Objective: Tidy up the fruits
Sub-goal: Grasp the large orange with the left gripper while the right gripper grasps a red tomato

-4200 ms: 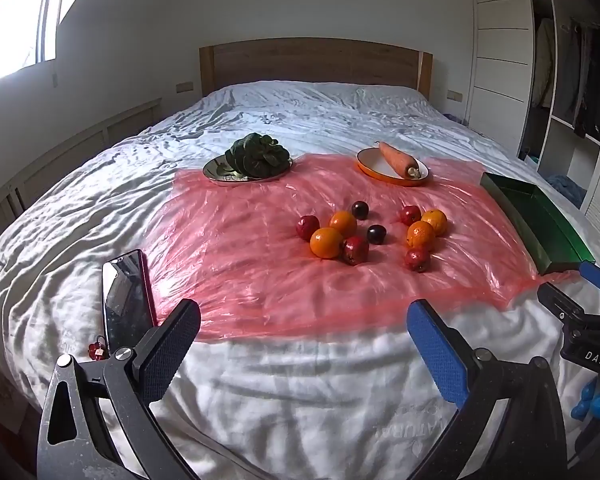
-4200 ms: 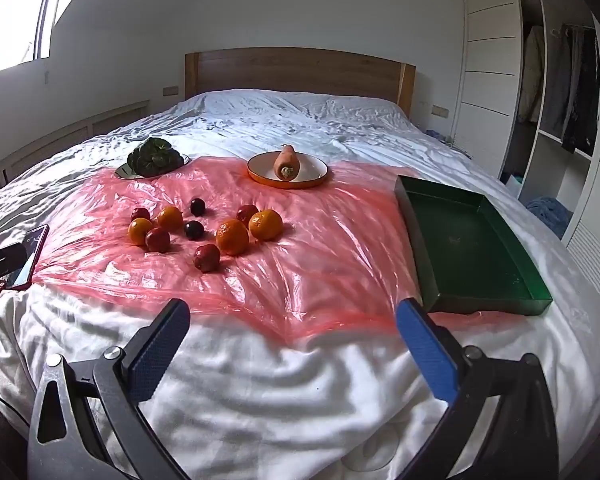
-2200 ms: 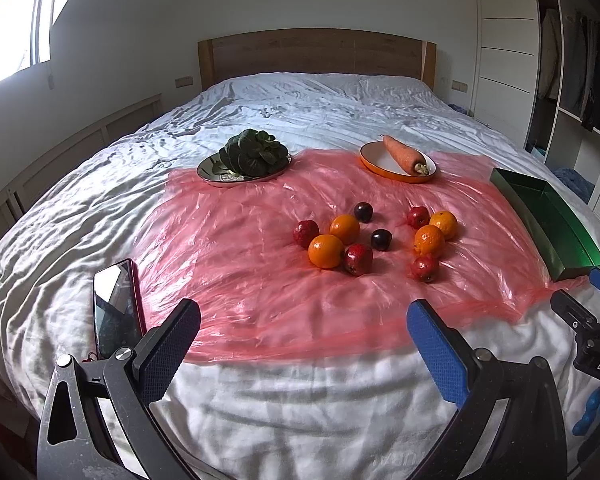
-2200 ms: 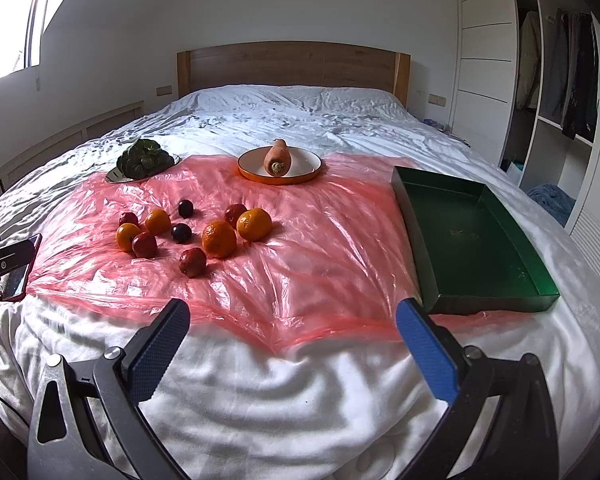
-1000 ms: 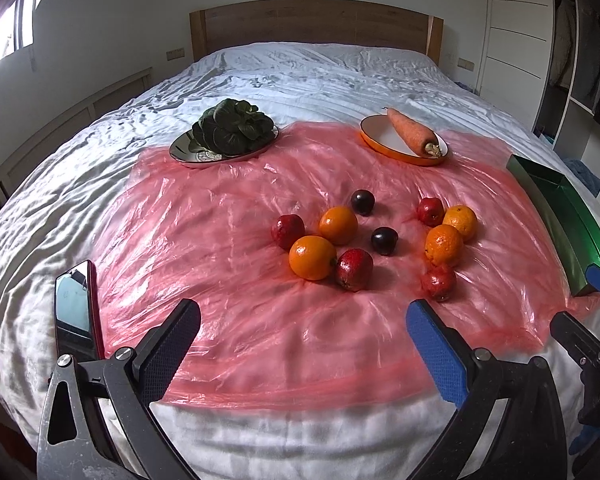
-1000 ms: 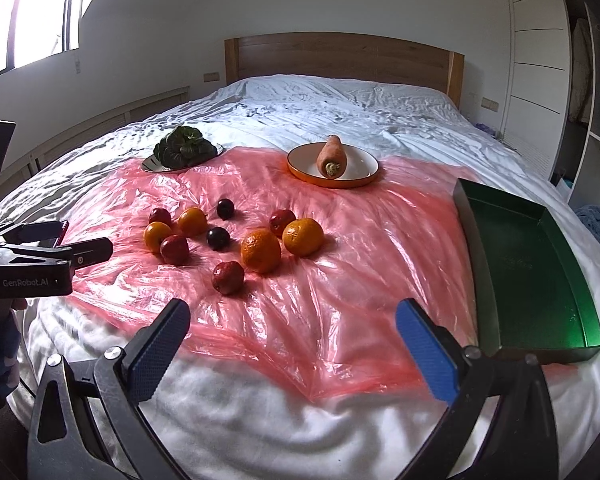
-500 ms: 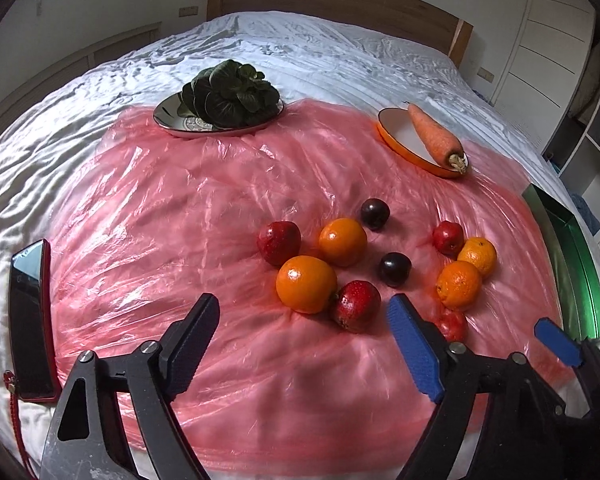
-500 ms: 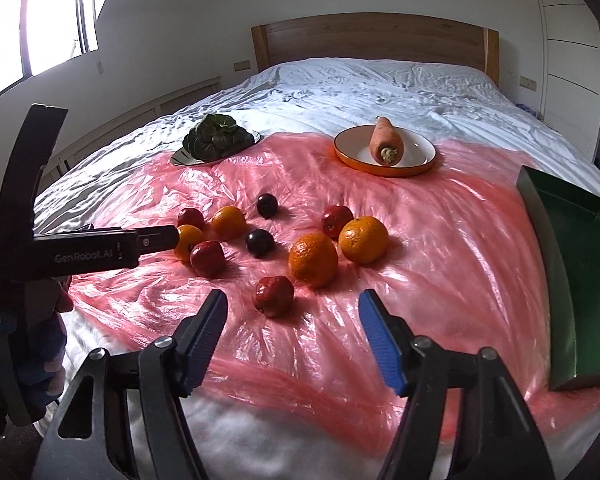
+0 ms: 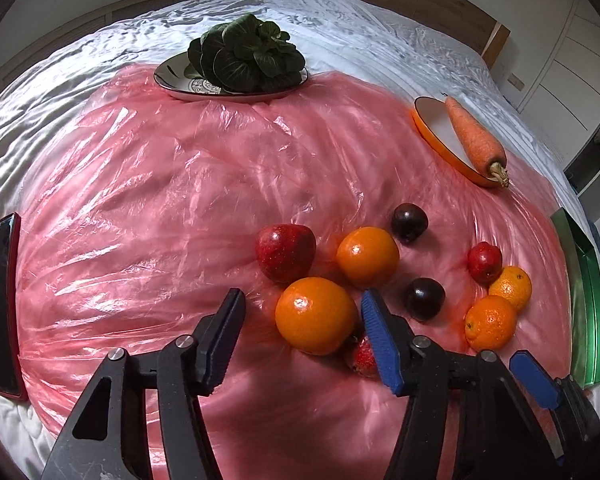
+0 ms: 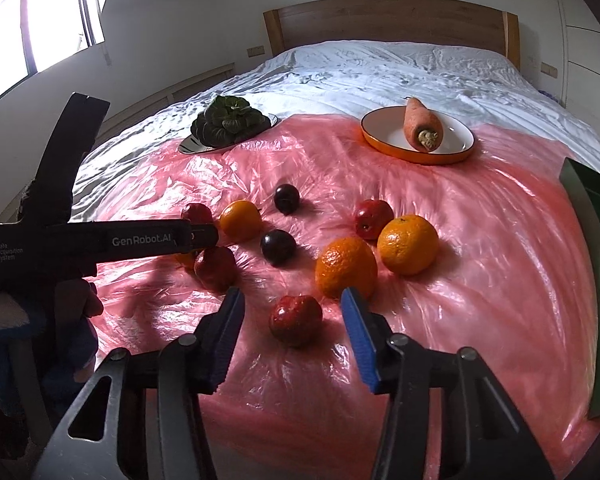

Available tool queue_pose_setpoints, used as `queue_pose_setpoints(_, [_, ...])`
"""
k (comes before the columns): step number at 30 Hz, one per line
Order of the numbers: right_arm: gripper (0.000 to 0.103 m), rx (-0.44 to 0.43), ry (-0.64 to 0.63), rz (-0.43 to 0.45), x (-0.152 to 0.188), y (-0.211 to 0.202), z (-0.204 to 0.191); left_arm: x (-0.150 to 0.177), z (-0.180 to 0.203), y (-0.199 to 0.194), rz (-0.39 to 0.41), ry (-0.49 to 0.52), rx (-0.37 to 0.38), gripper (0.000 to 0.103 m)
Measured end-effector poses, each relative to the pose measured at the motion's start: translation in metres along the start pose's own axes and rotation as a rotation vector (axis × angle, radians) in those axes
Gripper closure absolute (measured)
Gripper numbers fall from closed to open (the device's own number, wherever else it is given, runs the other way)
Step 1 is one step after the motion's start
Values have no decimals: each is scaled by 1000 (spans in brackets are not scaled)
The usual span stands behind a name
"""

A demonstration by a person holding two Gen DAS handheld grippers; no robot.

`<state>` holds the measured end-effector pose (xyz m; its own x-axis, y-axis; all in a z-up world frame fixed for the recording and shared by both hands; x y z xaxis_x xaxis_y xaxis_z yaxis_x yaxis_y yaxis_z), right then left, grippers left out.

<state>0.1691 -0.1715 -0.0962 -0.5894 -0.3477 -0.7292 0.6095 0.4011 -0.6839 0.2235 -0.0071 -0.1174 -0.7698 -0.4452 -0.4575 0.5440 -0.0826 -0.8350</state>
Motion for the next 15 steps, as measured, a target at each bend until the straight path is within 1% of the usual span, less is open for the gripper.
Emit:
queue_pose_setpoints(7, [0,-20,2,-45,5,16,-2,1,-4,2,-7,-16,31,54])
queue_pose_setpoints(9, [0,-18,-6,-50,6,18,-4,2,-5,3,-6,-10,39,56])
queue_pose_setpoints(10, [0,-22,-6,-52,7,20,-3,3,-6,3,-5,-6,45,59])
queue_pose_setpoints(11, [1,-24,-4,-55,8,21,-2,4,-6,2,-6,1,54,64])
queue_pose_setpoints(12, [7,-28,1,-59,9,22,-1,4,-5,2,-5,8,62,66])
queue_pose_setpoints(15, [8,-40,15,-65,10,25,3,5,-5,0,0,21,76,67])
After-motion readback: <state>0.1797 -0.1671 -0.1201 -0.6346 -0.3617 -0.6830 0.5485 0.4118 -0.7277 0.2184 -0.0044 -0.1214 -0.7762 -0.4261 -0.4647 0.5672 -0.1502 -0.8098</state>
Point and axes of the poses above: each gripper's, at about its wrist camera, not at the fingertips, and y roughly the way its jaws point, z to its right, x to its underside, the point moved 4 cm from there along y, roughly the way its jaws point, and after that the axes turned 11 degrees about -y, right-handed, at the moved point
